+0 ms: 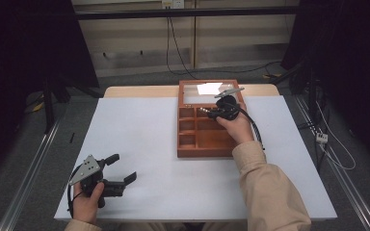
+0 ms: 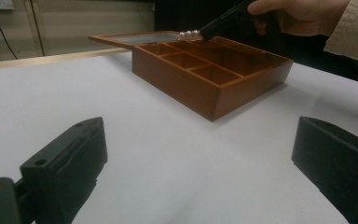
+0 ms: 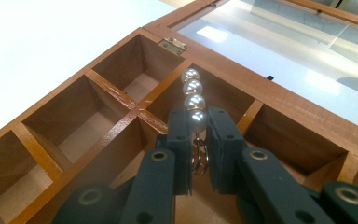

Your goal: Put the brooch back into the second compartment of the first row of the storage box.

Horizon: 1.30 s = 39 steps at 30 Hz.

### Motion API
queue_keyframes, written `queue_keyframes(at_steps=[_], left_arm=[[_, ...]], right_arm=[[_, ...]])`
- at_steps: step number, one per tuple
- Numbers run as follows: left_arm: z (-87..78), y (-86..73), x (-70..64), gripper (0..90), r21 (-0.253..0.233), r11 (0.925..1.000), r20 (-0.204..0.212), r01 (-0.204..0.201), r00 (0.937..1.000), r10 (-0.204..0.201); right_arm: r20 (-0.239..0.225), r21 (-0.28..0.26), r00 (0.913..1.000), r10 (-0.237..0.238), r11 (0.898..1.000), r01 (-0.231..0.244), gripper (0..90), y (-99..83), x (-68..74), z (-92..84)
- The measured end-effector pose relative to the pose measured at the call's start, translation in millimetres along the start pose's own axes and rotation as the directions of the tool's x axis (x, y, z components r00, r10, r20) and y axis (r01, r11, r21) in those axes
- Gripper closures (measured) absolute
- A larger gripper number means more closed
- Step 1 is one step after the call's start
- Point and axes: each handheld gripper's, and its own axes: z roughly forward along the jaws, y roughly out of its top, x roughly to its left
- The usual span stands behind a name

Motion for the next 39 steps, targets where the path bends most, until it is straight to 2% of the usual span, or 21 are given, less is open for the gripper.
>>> queue_keyframes(at_steps=[28, 39], left_arm=[[0.1, 0.0, 0.2, 3.3, -0.003, 1.0, -0.003, 0.003, 1.0, -0.003], [0.7, -0.2, -0.1, 3.3, -0.006, 1.0, 0.0, 0.007, 1.0, -0.007]], right_arm=[[0.015, 0.014, 0.9998, 0.01, 1.0, -0.01, 80.7, -1.8, -4.0, 8.8], [0.017, 0.018, 0.9998, -0.005, 1.0, 0.005, 80.6, 0.0, -1.9, 11.6]])
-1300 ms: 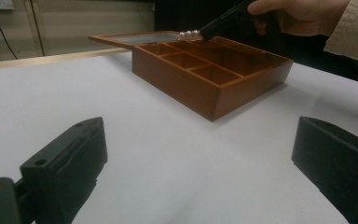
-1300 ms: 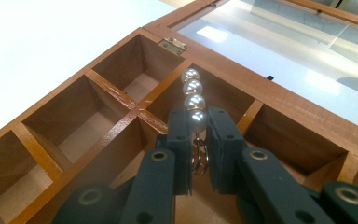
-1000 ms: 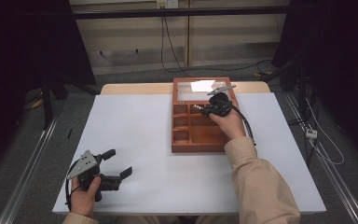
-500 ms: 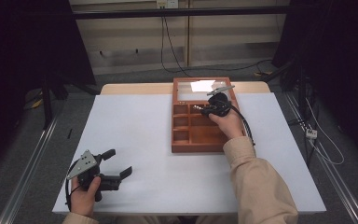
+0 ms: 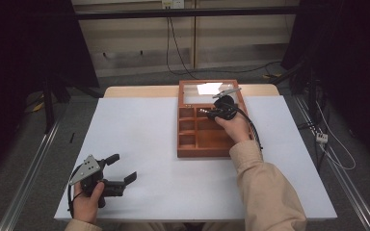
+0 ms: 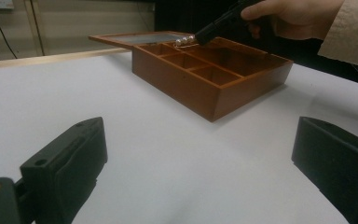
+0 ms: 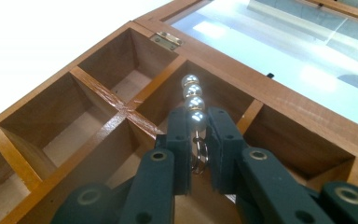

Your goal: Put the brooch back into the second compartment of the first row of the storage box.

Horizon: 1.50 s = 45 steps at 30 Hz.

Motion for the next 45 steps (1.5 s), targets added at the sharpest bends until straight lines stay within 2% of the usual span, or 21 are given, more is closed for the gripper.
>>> queue_keyframes(at_steps=[14, 19, 27, 45], left_arm=[[0.4, -0.2, -0.7, 3.3, 0.002, 1.0, 0.003, 0.002, 1.0, -0.002], [0.6, -0.4, -0.7, 3.3, 0.003, 1.0, 0.003, 0.001, 1.0, -0.001], [-0.4, -0.9, -0.4, 3.3, 0.007, 1.0, 0.0, 0.001, 1.0, -0.001], [-0.1, -1.2, -0.5, 3.3, 0.011, 0.9999, 0.001, 0.003, 1.0, -0.003]], right_arm=[[0.004, -0.012, 1.0, 0.002, 1.0, -0.002, 80.6, 1.8, -0.1, 6.1], [0.007, -0.006, 0.9998, -0.017, 1.0, 0.017, 80.6, 4.8, 1.8, 9.2], [0.01, -0.008, 0.9998, -0.016, 1.0, 0.016, 80.4, 5.5, 2.8, 12.9], [0.017, -0.027, 0.9999, -0.002, 1.0, 0.003, 79.6, 5.5, 0.9, 8.6]])
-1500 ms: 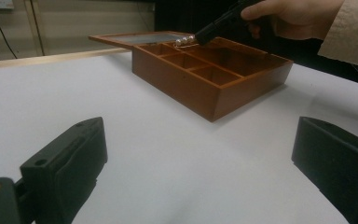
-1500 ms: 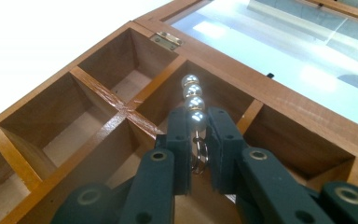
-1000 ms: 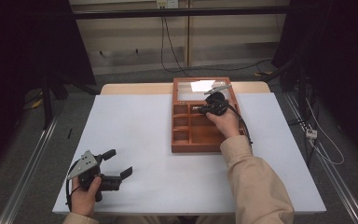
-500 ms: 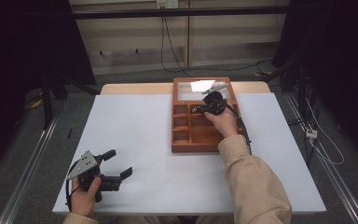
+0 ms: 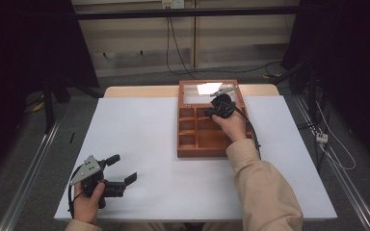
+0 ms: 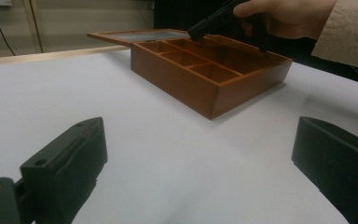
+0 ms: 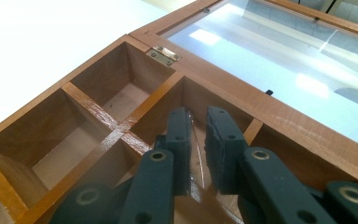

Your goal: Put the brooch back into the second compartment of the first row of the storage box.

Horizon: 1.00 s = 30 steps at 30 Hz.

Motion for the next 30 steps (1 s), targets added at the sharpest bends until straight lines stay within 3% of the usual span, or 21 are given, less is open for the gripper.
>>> queue_keyframes(at_steps=[10, 17, 23, 30], left_arm=[[-0.1, 0.1, 0.6, 3.3, 0.001, 1.0, 0.0, -0.002, 1.0, 0.002], [0.6, 0.6, -0.4, 3.3, -0.002, 1.0, 0.002, -0.001, 1.0, 0.001], [1.5, 0.5, -0.5, 3.3, 0.002, 1.0, 0.004, 0.0, 1.0, 0.0], [1.8, 1.0, -0.5, 3.3, 0.002, 1.0, 0.004, -0.005, 1.0, 0.005]], right_arm=[[-0.022, -0.018, 0.9997, 0.008, 1.0, -0.008, 73.1, 1.5, 2.4, -9.7], [-0.033, -0.032, 0.9985, 0.044, 0.998, -0.045, 59.2, -0.7, 0.6, -15.6], [-0.039, -0.026, 0.9983, 0.044, 0.999, -0.045, 47.7, -3.1, 0.8, -17.4], [-0.059, -0.018, 0.9957, 0.071, 0.997, -0.072, 26.4, -2.4, 4.3, -20.7]])
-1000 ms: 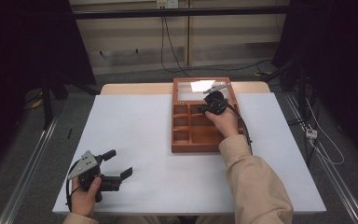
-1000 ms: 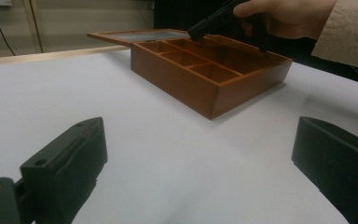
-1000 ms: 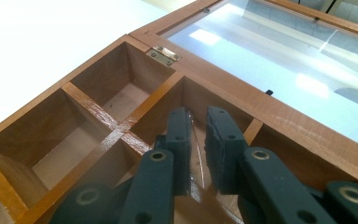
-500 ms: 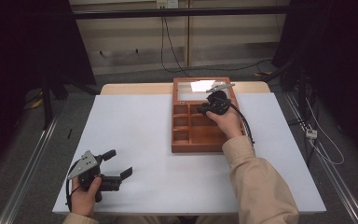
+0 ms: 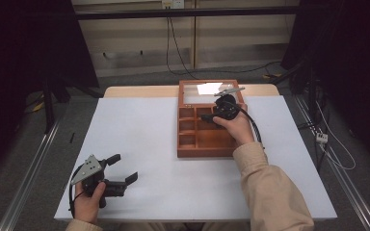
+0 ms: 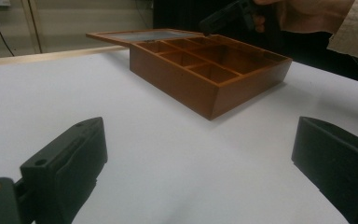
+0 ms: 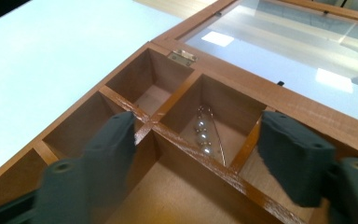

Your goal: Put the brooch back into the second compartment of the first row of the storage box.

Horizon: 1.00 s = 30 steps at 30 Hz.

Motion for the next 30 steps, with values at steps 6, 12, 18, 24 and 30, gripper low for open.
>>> queue_keyframes(at_steps=[6, 12, 18, 24, 30], left_arm=[[-1.1, 0.1, 0.4, 3.3, 0.0, 1.0, -0.004, -0.001, 1.0, 0.001], [-0.3, 0.3, 0.3, 3.3, 0.002, 1.0, 0.0, -0.005, 1.0, 0.005], [0.8, 1.1, -0.2, 3.3, 0.001, 1.0, 0.001, -0.006, 1.0, 0.006], [1.2, 1.3, -0.5, 3.4, 0.0, 1.0, 0.004, -0.006, 1.0, 0.006], [1.0, 1.5, -1.1, 3.3, -0.003, 1.0, 0.002, -0.004, 1.0, 0.004]], right_arm=[[-0.014, -0.029, 0.9998, 0.016, 0.999, -0.016, 21.7, -2.1, 1.7, -6.1], [-0.021, -0.033, 0.9997, 0.017, 0.999, -0.017, 18.5, -8.0, 3.1, -12.8], [-0.041, -0.042, 0.9991, 0.012, 0.999, -0.014, 15.5, -12.3, 7.1, -21.1], [-0.06, -0.042, 0.9982, -0.003, 0.999, 0.0, 10.7, -17.4, 11.7, -27.7], [-0.089, -0.074, 0.9961, -0.001, 0.997, -0.006, 8.2, -22.1, 14.8, -36.4]])
